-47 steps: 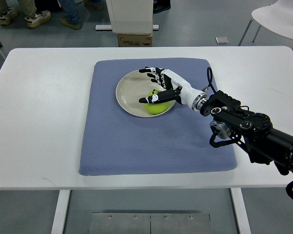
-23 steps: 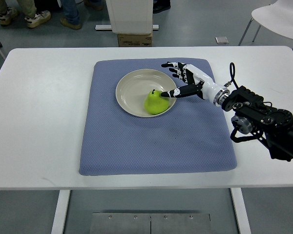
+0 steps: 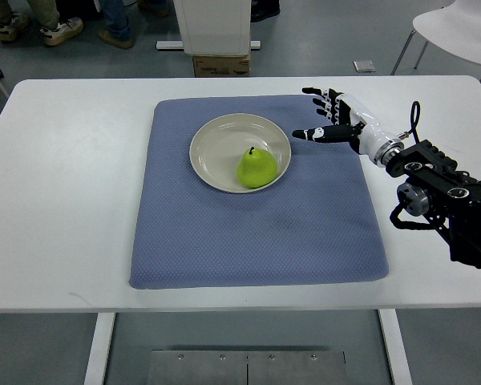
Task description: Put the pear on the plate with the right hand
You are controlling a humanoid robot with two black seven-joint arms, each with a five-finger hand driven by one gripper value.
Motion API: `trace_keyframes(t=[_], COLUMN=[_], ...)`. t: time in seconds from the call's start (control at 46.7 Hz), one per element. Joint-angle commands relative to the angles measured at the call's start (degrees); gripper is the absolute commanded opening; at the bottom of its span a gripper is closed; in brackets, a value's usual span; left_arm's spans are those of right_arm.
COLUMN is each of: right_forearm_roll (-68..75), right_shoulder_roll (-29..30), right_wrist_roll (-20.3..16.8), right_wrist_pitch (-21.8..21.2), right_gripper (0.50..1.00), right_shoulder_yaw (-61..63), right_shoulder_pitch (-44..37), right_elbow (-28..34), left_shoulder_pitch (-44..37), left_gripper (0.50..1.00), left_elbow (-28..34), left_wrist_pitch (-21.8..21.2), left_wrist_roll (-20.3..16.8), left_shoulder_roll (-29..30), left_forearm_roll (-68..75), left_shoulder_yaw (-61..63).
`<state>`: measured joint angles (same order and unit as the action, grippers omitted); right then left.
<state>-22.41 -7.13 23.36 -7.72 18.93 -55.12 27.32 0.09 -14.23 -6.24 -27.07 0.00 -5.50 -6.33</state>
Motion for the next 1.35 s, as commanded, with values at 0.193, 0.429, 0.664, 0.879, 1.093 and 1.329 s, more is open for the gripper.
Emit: trace_keyframes(t=[0.193, 0.429, 0.664, 0.879, 1.093, 1.329], right_forearm_roll=[-0.1, -0.2, -1.9, -4.0, -4.0, -3.8], right_shoulder_roll=[0.1, 1.2, 3.2, 5.4, 6.9, 7.1], right_wrist_roll=[-5.7, -6.9, -9.6, -9.1, -8.5, -8.1], right_wrist_pitch=[1.0, 6.8, 7.9, 7.8, 7.8, 7.8], right_gripper=[1.0, 1.0, 1.0, 1.0, 1.0, 1.0], right_shoulder_yaw=[14.2, 21.3, 30.1, 38.8, 39.9, 44.4], right_shoulder_pitch=[1.6, 3.6, 6.2, 7.4, 8.5, 9.1], right_elbow=[-0.8, -0.4, 0.1, 0.6, 0.6, 0.6], left_shoulder_pitch=[0.0, 0.0, 0.0, 0.0, 0.0, 0.0], left_gripper=[1.0, 1.0, 1.0, 1.0, 1.0, 1.0], left_elbow=[0.0, 0.0, 0.0, 0.0, 0.0, -0.1], left_wrist_pitch=[0.0, 0.0, 0.0, 0.0, 0.0, 0.0], left_wrist_roll=[0.0, 0.0, 0.0, 0.0, 0.0, 0.0], left_shoulder_roll=[0.0, 0.0, 0.0, 0.0, 0.0, 0.0], left_forearm_roll=[0.1, 0.0, 0.1, 0.0, 0.0, 0.0], left_shoulder_yaw=[0.0, 0.0, 0.0, 0.0, 0.0, 0.0])
